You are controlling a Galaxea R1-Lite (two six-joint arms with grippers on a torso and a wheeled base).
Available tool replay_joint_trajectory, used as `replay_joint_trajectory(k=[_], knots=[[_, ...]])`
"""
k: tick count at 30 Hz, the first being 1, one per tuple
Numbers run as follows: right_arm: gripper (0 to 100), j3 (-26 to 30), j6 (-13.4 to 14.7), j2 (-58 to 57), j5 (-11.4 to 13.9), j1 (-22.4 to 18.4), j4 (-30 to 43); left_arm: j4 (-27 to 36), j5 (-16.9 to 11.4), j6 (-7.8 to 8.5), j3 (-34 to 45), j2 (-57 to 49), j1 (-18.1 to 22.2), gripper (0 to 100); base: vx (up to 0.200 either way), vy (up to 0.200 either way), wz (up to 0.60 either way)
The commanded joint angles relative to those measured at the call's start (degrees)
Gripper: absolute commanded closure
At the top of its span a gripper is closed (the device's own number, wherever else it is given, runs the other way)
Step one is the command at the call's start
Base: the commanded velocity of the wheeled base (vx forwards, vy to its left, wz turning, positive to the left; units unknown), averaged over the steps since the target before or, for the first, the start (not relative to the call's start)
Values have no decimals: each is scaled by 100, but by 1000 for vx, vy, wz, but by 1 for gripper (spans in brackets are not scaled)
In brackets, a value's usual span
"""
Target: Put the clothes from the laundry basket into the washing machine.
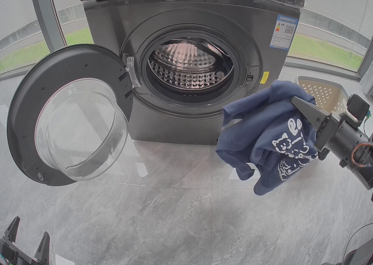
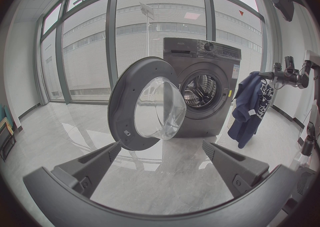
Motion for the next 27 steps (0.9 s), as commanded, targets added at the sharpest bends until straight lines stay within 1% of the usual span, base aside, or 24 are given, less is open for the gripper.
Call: replay_joint_trajectory(k=[1,2,4,8,9,12,13,15,16,17,18,19,20,21,23,24,25,26,27], knots=[[100,-646,16,761,-168,382,-22,-12,6,-19,101,-104,13,0,0,0,0],[100,-725,16,884,-265,417,-84,-12,-11,-1,101,-104,5,0,0,0,0],[100,-919,60,1121,-326,496,-101,-12,-117,51,101,-104,5,0,0,0,0],[100,-1112,78,1306,-326,637,-110,-21,-161,60,101,-104,5,0,0,0,0],[100,-1226,78,1420,-326,768,-110,-30,-169,60,101,-104,5,0,0,0,0],[100,-1490,87,1614,-335,874,-110,-39,-222,130,101,-104,5,0,0,0,0],[100,-1701,78,1807,-353,883,-224,-144,-301,69,66,-104,13,0,0,0,0],[100,-1903,60,2027,-396,874,-505,-592,-468,-204,-593,90,57,0,0,0,0],[100,-1991,51,2141,-396,856,-664,-777,-583,-309,-1059,415,66,0,0,0,0],[100,-2105,43,2246,-396,847,-743,-830,-714,-406,-1481,793,22,0,0,0,0],[100,-2184,43,2299,-388,856,-752,-803,-811,-406,-1630,1004,-13,0,0,0,0],[100,-2184,43,2299,-388,856,-752,-803,-811,-406,-1630,1004,-13,0,0,0,0],[100,-2360,43,2422,-396,874,-734,-715,-1312,-397,-1630,1637,-110,0,0,0,0],[100,-2386,43,2466,-396,883,-734,-689,-1611,-353,-1525,1988,-171,0,0,0,0],[100,-2413,34,2528,-396,883,-752,-759,-1998,-265,-1340,2392,-215,0,0,0,0],[100,-2448,34,2580,-396,891,-795,-874,-2428,-72,-1244,2911,-241,0,0,0,0],[100,-2448,25,2598,-405,891,-804,-961,-2604,34,-1226,3157,-250,0,0,0,0],[100,-2448,25,2616,-423,891,-804,-1093,-2859,174,-1226,3526,-303,0,0,0,0],[100,-2448,34,2624,-432,883,-813,-1216,-3167,297,-1208,3860,-444,0,0,0,0]])
